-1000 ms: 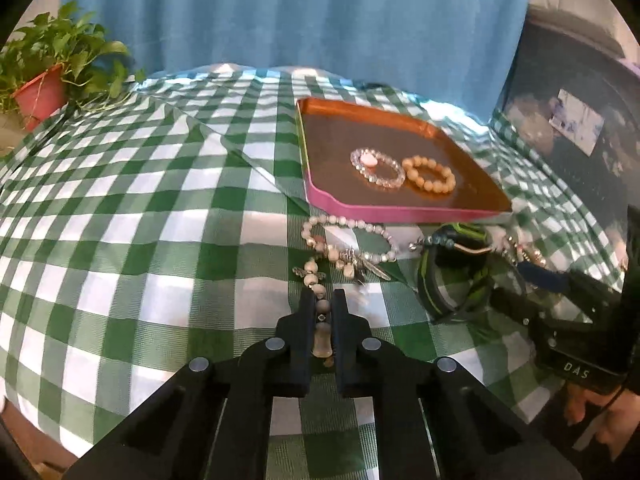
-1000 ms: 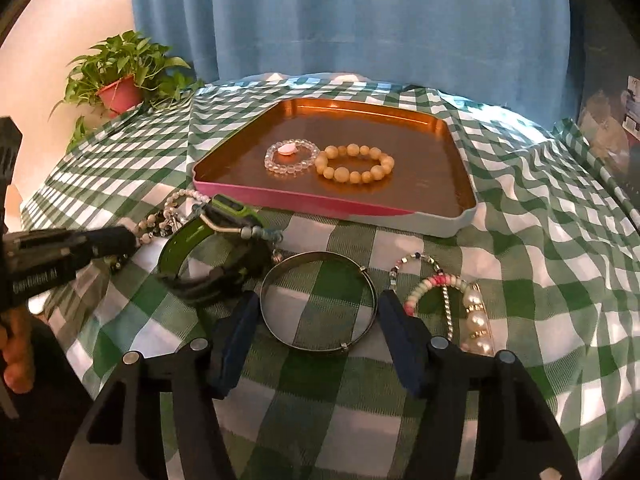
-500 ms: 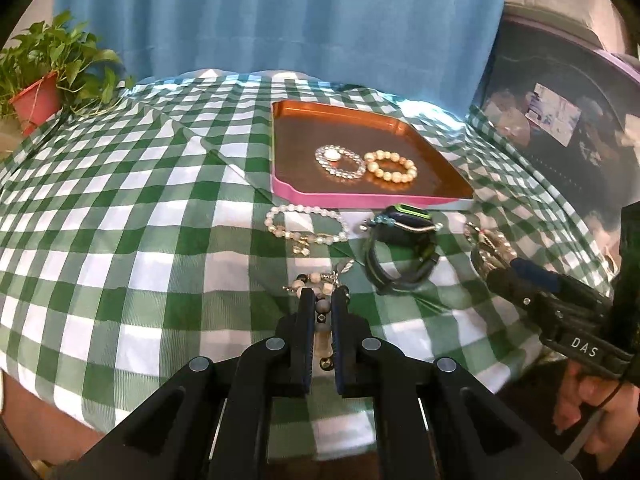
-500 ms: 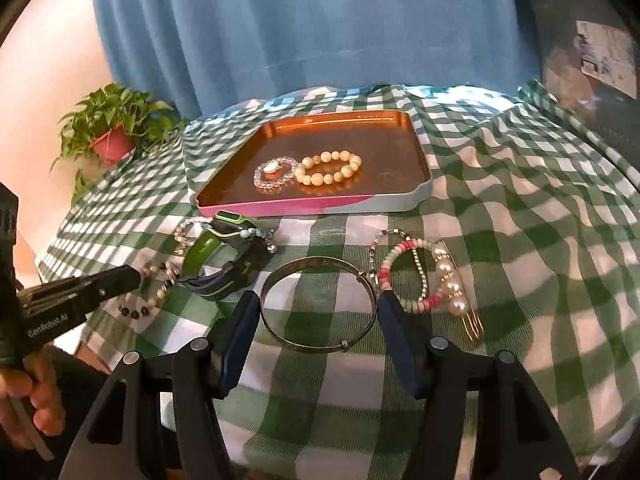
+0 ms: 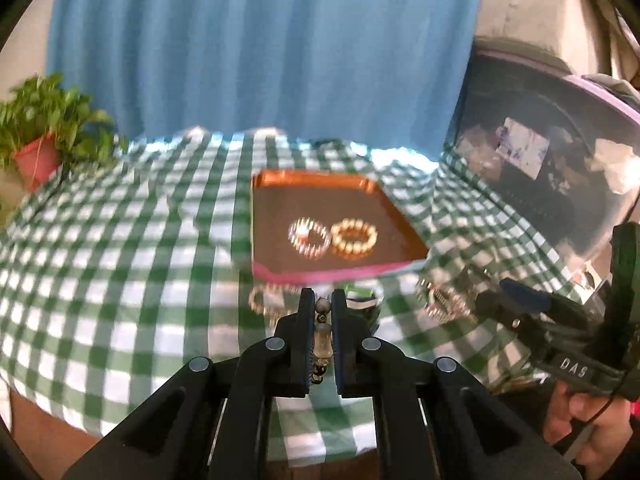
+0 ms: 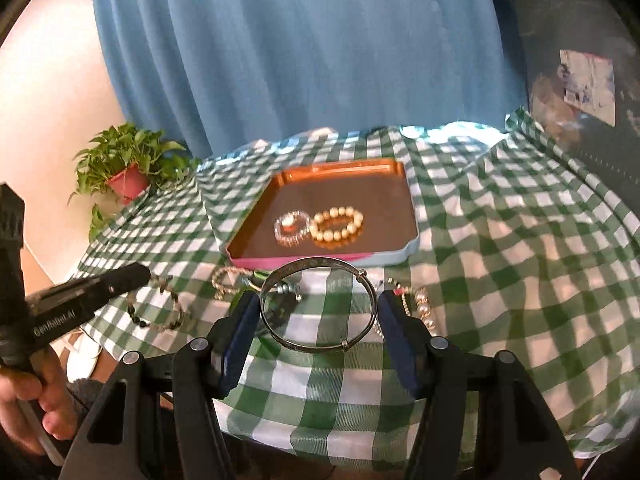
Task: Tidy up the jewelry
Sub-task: 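Carry the silver bangle and white bead bracelet over the tray and lower them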
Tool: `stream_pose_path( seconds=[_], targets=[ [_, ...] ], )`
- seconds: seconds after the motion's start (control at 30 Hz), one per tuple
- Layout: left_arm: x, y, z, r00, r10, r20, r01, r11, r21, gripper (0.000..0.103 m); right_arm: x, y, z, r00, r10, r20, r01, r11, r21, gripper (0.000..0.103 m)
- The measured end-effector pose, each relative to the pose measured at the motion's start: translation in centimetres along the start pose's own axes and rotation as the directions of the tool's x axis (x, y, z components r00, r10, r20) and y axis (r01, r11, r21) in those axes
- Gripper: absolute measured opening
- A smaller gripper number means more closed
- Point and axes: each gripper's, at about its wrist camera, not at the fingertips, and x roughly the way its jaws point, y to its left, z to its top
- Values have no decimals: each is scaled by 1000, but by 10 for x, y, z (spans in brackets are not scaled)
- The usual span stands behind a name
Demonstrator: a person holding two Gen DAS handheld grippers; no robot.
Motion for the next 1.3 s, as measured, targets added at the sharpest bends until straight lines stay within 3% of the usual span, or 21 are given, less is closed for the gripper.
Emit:
stream_pose_path(
  seconds=[0.27, 0.67, 0.77, 1.03, 1.3],
  targets=[
    [-17, -19, 37, 998, -23, 55, 20, 998, 56, 8, -15, 1, 25, 999, -15, 47, 18, 998, -58, 57],
    [-5, -44, 75, 996, -52, 77, 44, 994, 104, 8, -17, 10, 72, 996, -7, 88, 19, 992, -128, 57],
    [4, -43, 80, 996, -56, 74, 49, 994, 93, 8, -12, 8, 81, 996, 22, 84, -14, 995, -99, 57],
    [28, -38, 94, 994, -58, 91, 49, 994, 96, 8, 11, 11, 102, 995, 17, 102, -7, 995, -102, 57],
    [53, -19, 114, 987, -81, 142, 70, 994, 84, 8, 42, 2, 120, 992, 41, 119, -30, 995, -92, 57]
  ],
)
